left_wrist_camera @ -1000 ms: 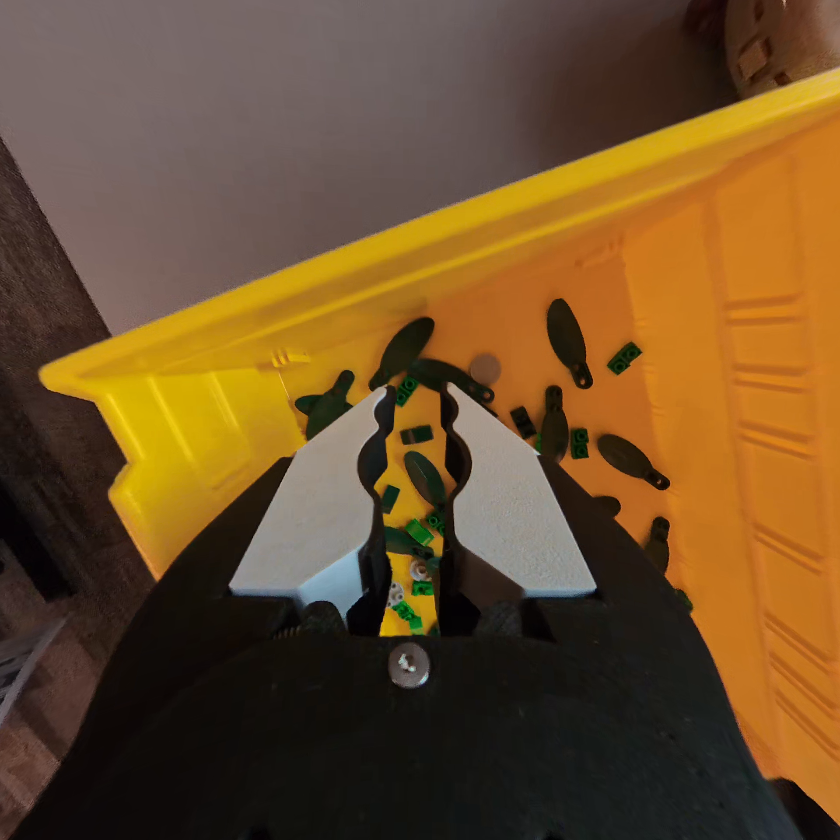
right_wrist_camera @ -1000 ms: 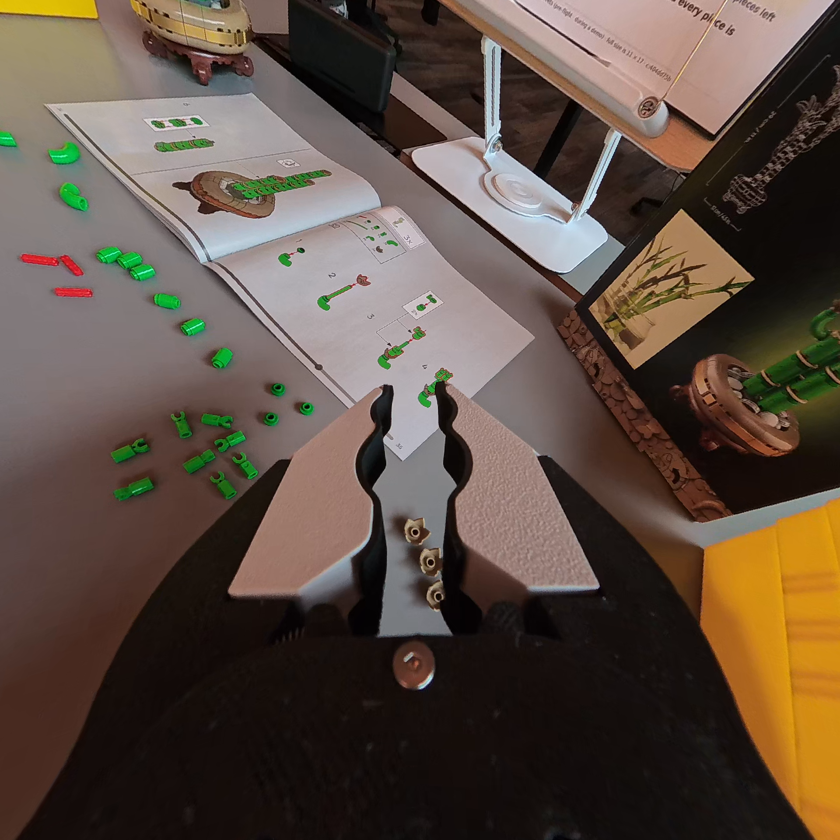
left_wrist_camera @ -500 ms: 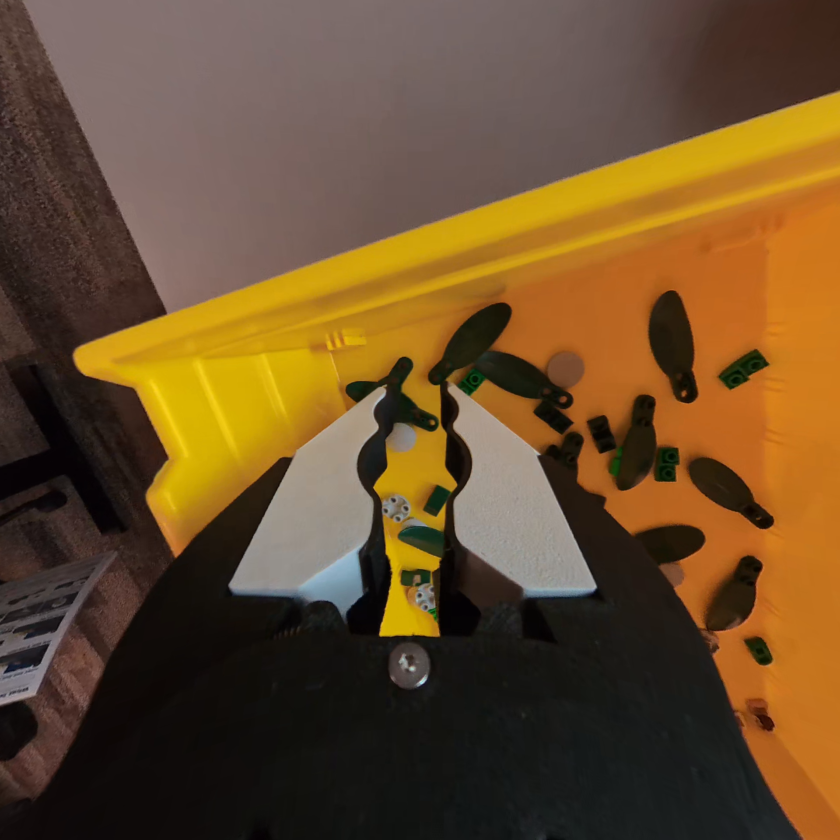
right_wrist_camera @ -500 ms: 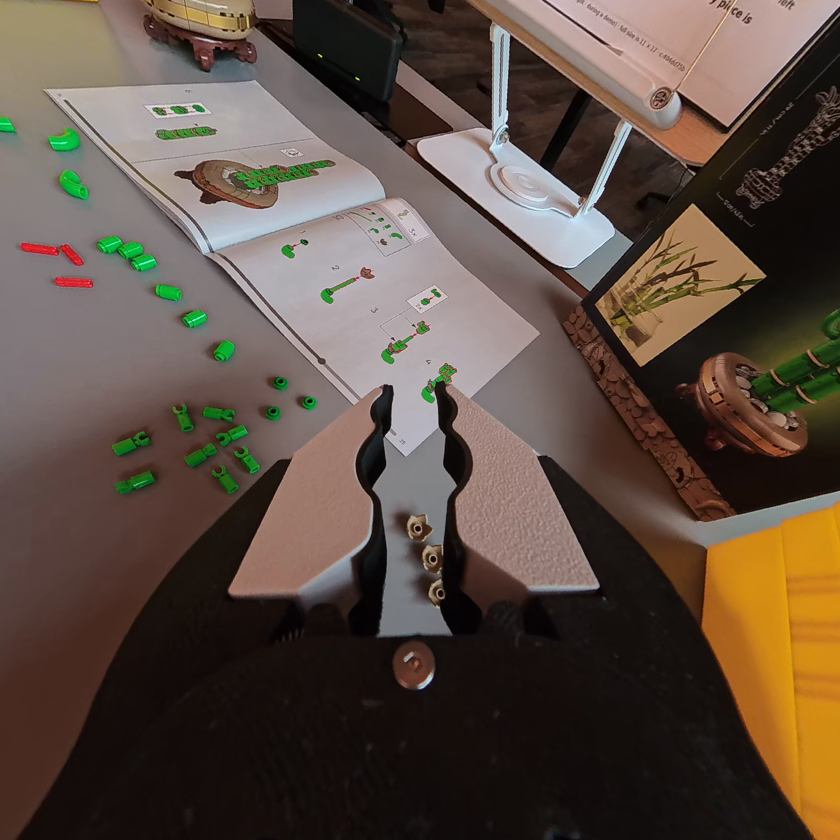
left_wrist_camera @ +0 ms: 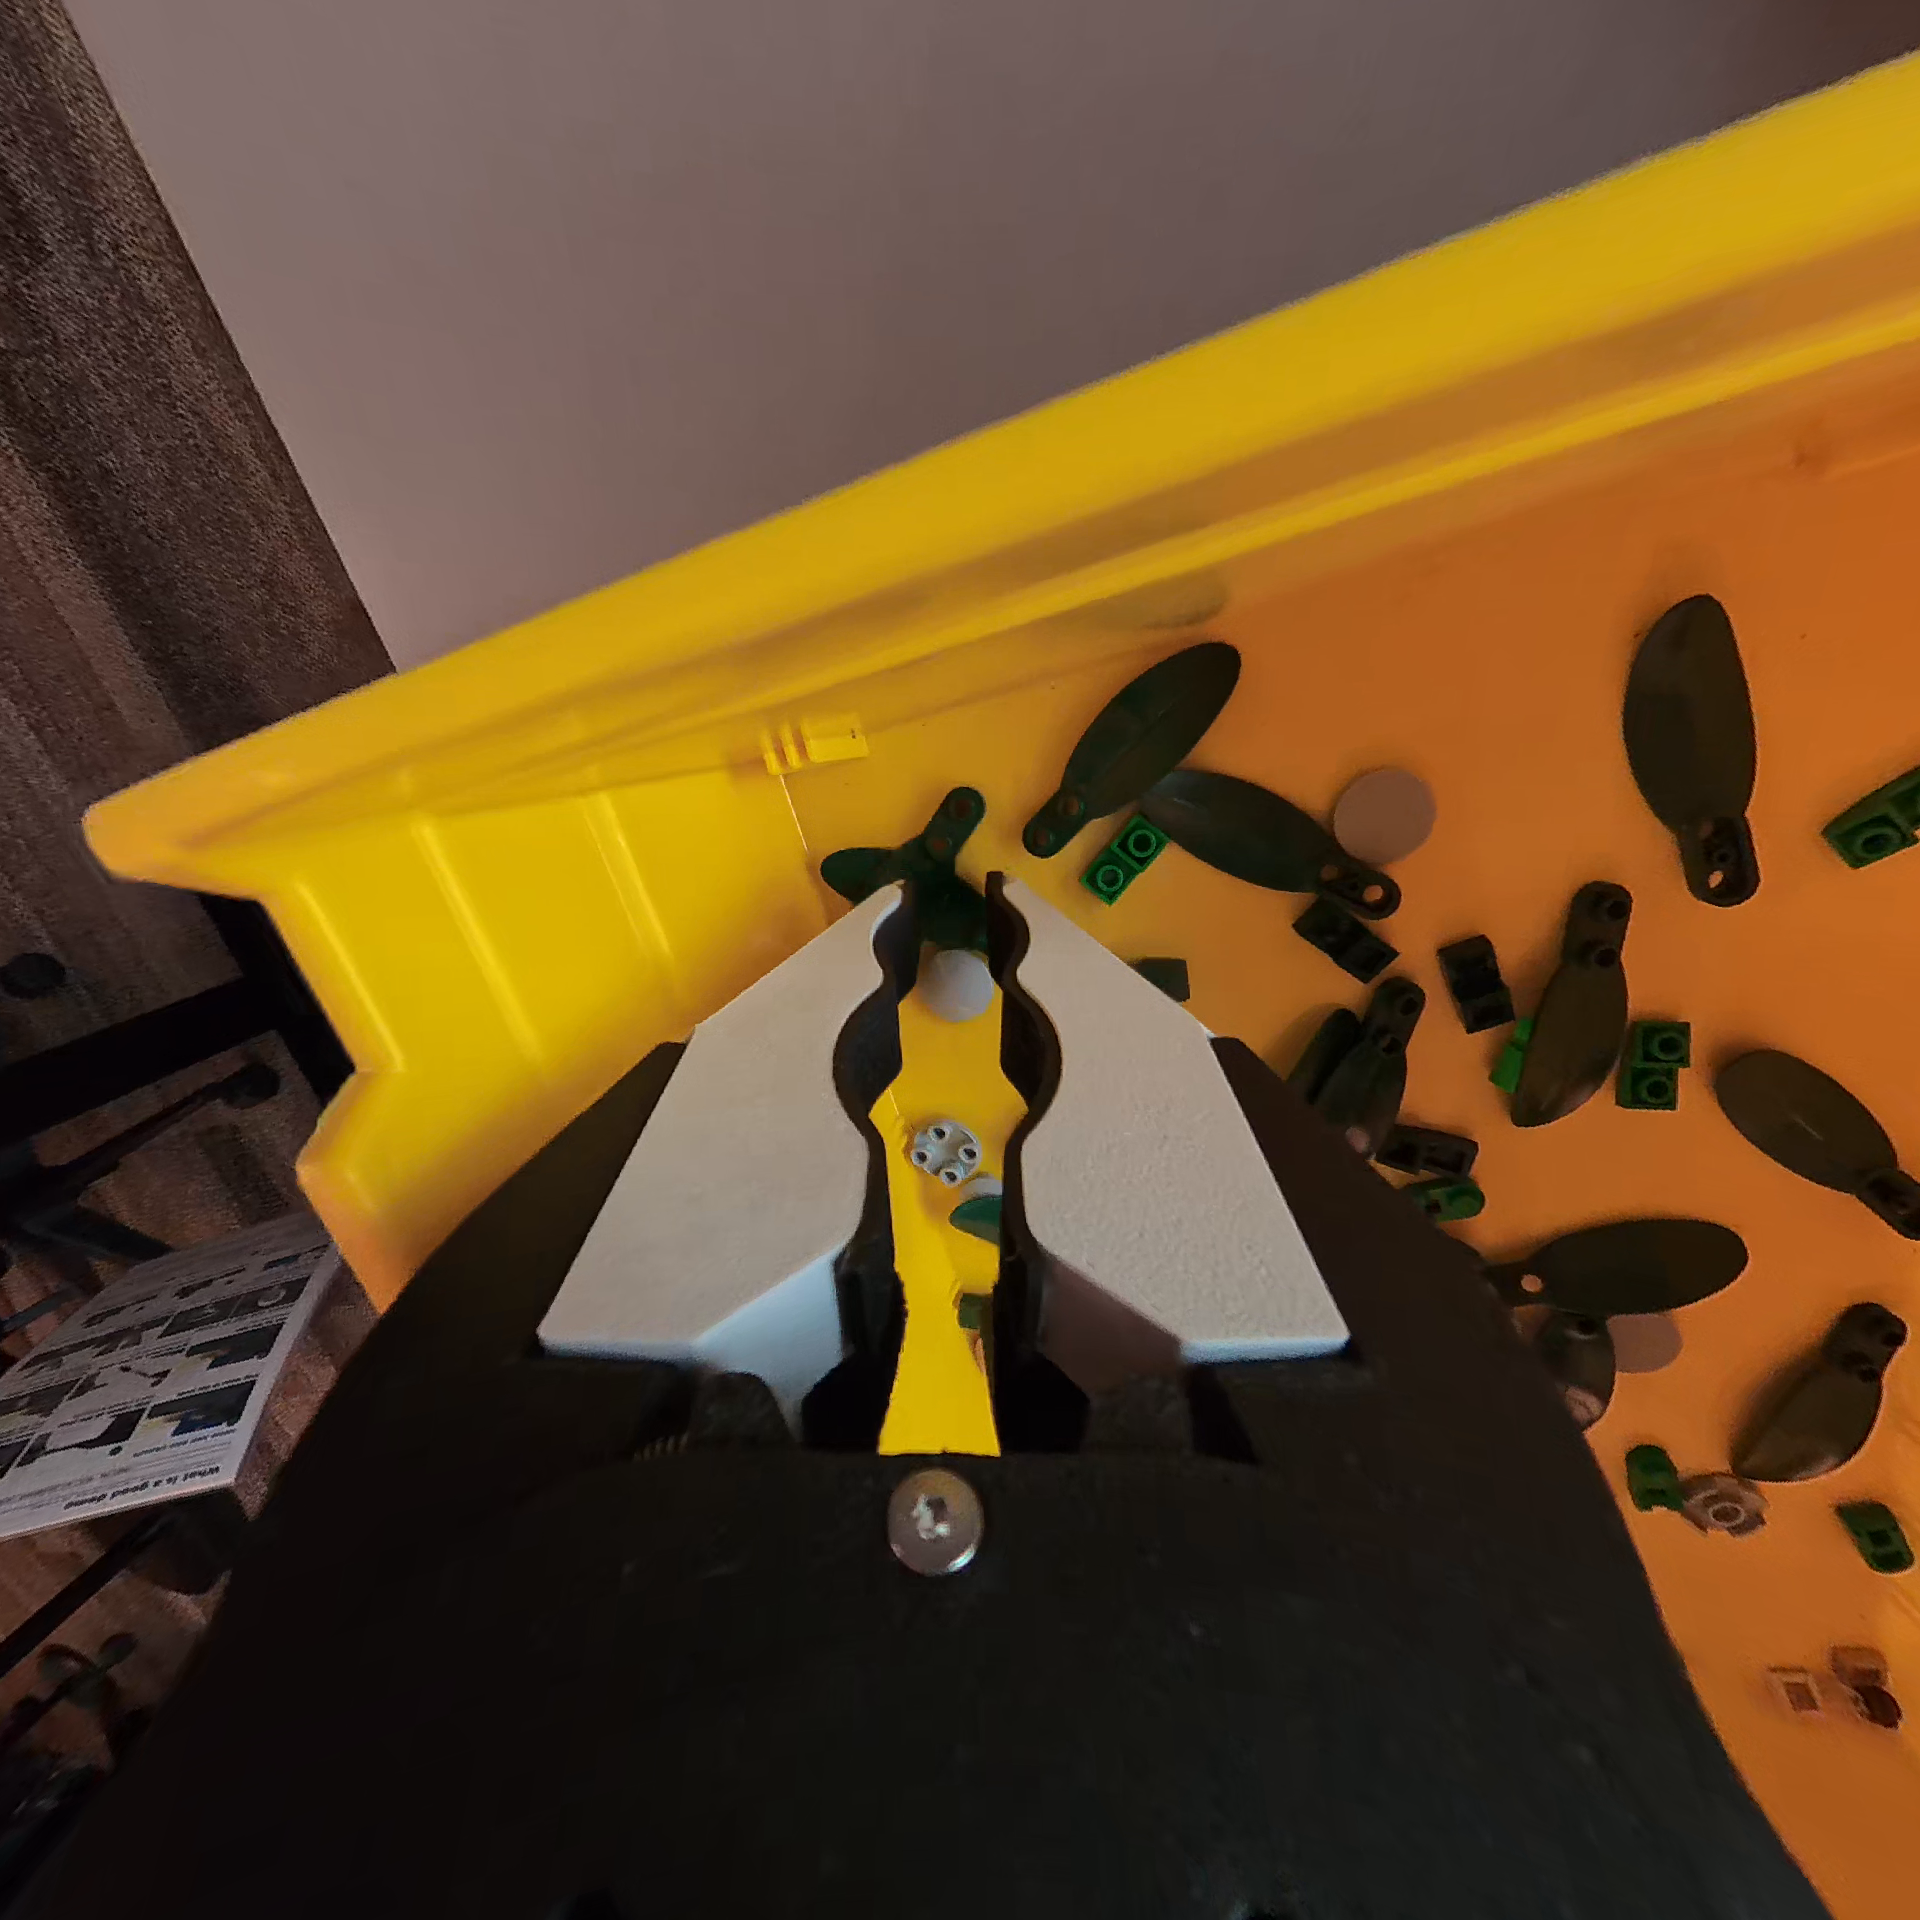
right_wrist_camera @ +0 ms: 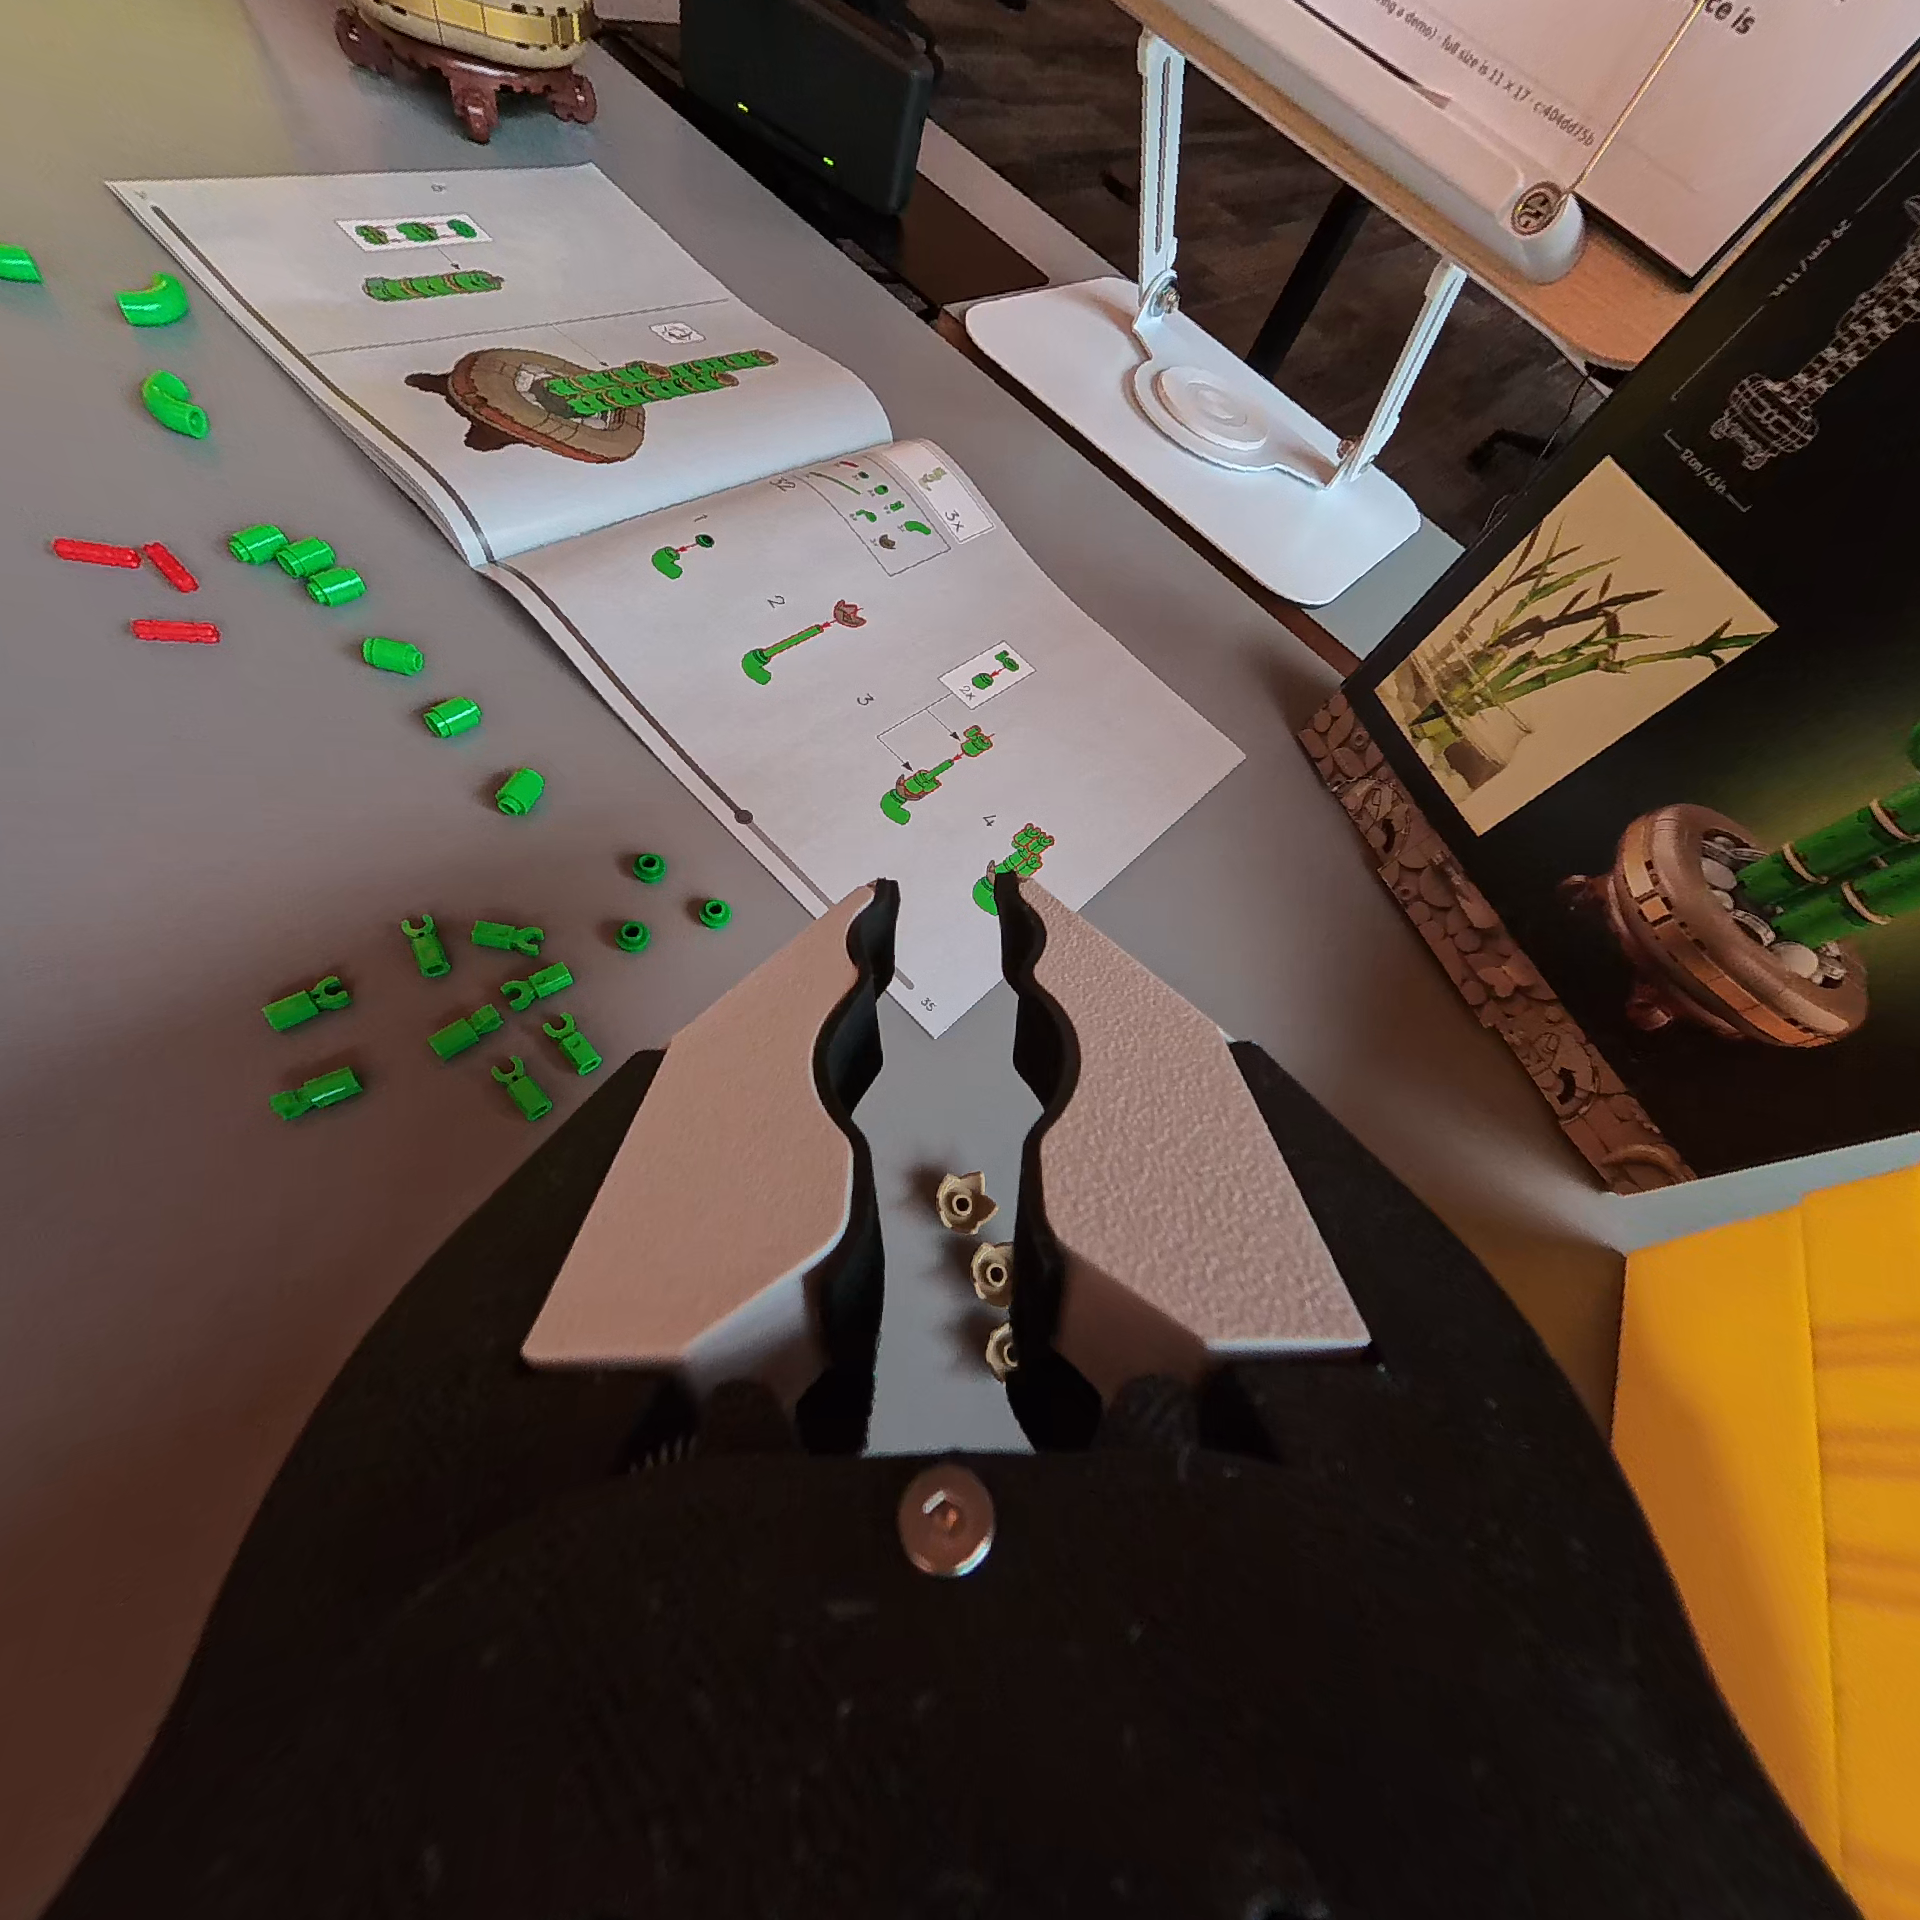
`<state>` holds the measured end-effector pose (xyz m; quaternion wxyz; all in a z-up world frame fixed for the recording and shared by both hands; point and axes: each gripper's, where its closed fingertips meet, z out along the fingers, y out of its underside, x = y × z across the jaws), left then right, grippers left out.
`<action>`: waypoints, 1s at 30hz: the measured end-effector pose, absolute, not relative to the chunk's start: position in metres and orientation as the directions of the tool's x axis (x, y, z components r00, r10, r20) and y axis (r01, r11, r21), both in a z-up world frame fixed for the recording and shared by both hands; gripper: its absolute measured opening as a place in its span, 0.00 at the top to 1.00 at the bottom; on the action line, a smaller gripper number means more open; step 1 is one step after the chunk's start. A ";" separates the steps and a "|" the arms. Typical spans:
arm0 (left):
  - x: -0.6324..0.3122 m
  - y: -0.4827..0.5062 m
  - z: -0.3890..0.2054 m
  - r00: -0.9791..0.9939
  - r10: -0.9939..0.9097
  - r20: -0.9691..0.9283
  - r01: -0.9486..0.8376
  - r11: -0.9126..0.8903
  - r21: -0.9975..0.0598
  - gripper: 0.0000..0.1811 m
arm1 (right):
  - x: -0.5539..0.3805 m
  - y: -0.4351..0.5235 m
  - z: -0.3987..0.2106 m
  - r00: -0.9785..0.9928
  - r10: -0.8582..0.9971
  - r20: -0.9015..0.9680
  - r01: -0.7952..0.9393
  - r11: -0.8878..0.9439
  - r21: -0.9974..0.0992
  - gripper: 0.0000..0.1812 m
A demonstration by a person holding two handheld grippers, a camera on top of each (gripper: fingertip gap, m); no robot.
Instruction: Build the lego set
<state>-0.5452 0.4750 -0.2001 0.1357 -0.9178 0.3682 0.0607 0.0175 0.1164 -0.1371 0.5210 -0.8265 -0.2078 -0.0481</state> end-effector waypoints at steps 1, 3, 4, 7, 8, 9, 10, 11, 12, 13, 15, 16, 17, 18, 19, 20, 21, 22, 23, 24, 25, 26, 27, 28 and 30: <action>-0.546 0.473 -0.198 0.726 -0.655 -0.207 -0.687 -0.698 -0.201 0.94 | 0.017 0.116 -0.137 0.909 0.294 0.295 0.394 -0.372 -0.841 0.90; -0.548 0.464 -0.192 0.744 -0.643 -0.182 -0.668 -0.721 -0.183 0.95 | 0.017 0.116 -0.138 0.908 0.296 0.297 0.397 -0.376 -0.837 0.90; -0.551 0.453 -0.189 0.759 -0.632 -0.153 -0.650 -0.743 -0.156 0.95 | 0.017 0.116 -0.139 0.907 0.297 0.298 0.399 -0.377 -0.836 0.90; -0.566 0.411 -0.186 0.802 -0.593 -0.071 -0.595 -0.804 -0.008 0.89 | 0.017 0.116 -0.140 0.905 0.302 0.299 0.402 -0.381 -0.833 0.90; -0.573 0.403 -0.184 0.804 -0.589 -0.085 -0.589 -0.807 0.024 0.90 | 0.017 0.116 -0.140 0.905 0.303 0.299 0.403 -0.382 -0.832 0.90; -0.579 0.399 -0.182 0.801 -0.590 -0.104 -0.588 -0.807 0.043 0.91 | 0.017 0.116 -0.140 0.905 0.304 0.299 0.403 -0.382 -0.832 0.90; -0.582 0.394 -0.179 0.801 -0.587 -0.113 -0.585 -0.809 0.057 0.91 | 0.017 0.116 -0.141 0.905 0.305 0.298 0.403 -0.383 -0.831 0.90; -0.585 0.390 -0.178 0.804 -0.583 -0.117 -0.579 -0.812 0.069 0.91 | 0.017 0.116 -0.141 0.904 0.306 0.298 0.404 -0.384 -0.830 0.90; -0.586 0.387 -0.176 0.805 -0.581 -0.119 -0.576 -0.814 0.075 0.91 | 0.017 0.116 -0.141 0.904 0.306 0.300 0.406 -0.385 -0.829 0.90; -0.585 0.383 -0.175 0.805 -0.582 -0.114 -0.577 -0.813 0.081 0.91 | 0.017 0.116 -0.141 0.903 0.306 0.301 0.407 -0.386 -0.828 0.90; -0.586 0.374 -0.174 0.794 -0.597 -0.113 -0.587 -0.802 0.112 0.91 | 0.017 0.116 -0.141 0.904 0.305 0.300 0.405 -0.386 -0.828 0.90; -0.588 0.371 -0.175 0.785 -0.608 -0.117 -0.594 -0.793 0.133 0.91 | 0.017 0.116 -0.141 0.904 0.305 0.300 0.405 -0.387 -0.828 0.90; -0.590 0.367 -0.177 0.777 -0.619 -0.119 -0.601 -0.784 0.155 0.91 | 0.017 0.116 -0.141 0.904 0.305 0.300 0.405 -0.387 -0.828 0.90; -0.592 0.365 -0.178 0.770 -0.627 -0.121 -0.605 -0.777 0.176 0.91 | 0.017 0.116 -0.142 0.904 0.305 0.300 0.406 -0.388 -0.827 0.90; -0.594 0.362 -0.180 0.765 -0.633 -0.121 -0.607 -0.771 0.195 0.92 | 0.017 0.116 -0.142 0.903 0.306 0.301 0.407 -0.389 -0.827 0.90; -0.595 0.359 -0.182 0.762 -0.637 -0.118 -0.606 -0.766 0.216 0.92 | 0.017 0.116 -0.142 0.903 0.306 0.301 0.407 -0.390 -0.826 0.90; -0.598 0.358 -0.183 0.759 -0.640 -0.120 -0.605 -0.761 0.234 0.92 | 0.017 0.116 -0.142 0.903 0.308 0.300 0.408 -0.390 -0.826 0.90; -0.600 0.357 -0.183 0.757 -0.642 -0.124 -0.604 -0.759 0.244 0.92 | 0.017 0.116 -0.143 0.902 0.309 0.301 0.409 -0.392 -0.824 0.90; -0.601 0.356 -0.184 0.757 -0.642 -0.123 -0.602 -0.758 0.250 0.92 | 0.017 0.116 -0.143 0.902 0.309 0.302 0.410 -0.392 -0.823 0.90; -0.601 0.355 -0.183 0.757 -0.642 -0.122 -0.602 -0.758 0.252 0.92 | 0.017 0.116 -0.143 0.901 0.310 0.302 0.411 -0.393 -0.822 0.90; -0.601 0.355 -0.183 0.758 -0.641 -0.120 -0.602 -0.758 0.250 0.92 | 0.017 0.116 -0.144 0.901 0.311 0.302 0.411 -0.394 -0.822 0.90; -0.601 0.354 -0.182 0.760 -0.639 -0.114 -0.601 -0.759 0.250 0.93 | 0.017 0.116 -0.144 0.901 0.311 0.301 0.411 -0.395 -0.822 0.90; -0.601 0.352 -0.181 0.762 -0.638 -0.112 -0.599 -0.760 0.252 0.92 | 0.018 0.115 -0.144 0.901 0.312 0.301 0.411 -0.396 -0.821 0.90; -0.602 0.350 -0.181 0.761 -0.639 -0.112 -0.599 -0.759 0.255 0.93 | 0.018 0.116 -0.144 0.901 0.311 0.303 0.412 -0.396 -0.821 0.90; -0.603 0.344 -0.179 0.757 -0.646 -0.099 -0.606 -0.750 0.265 0.94 | 0.018 0.115 -0.144 0.901 0.311 0.302 0.412 -0.395 -0.821 0.90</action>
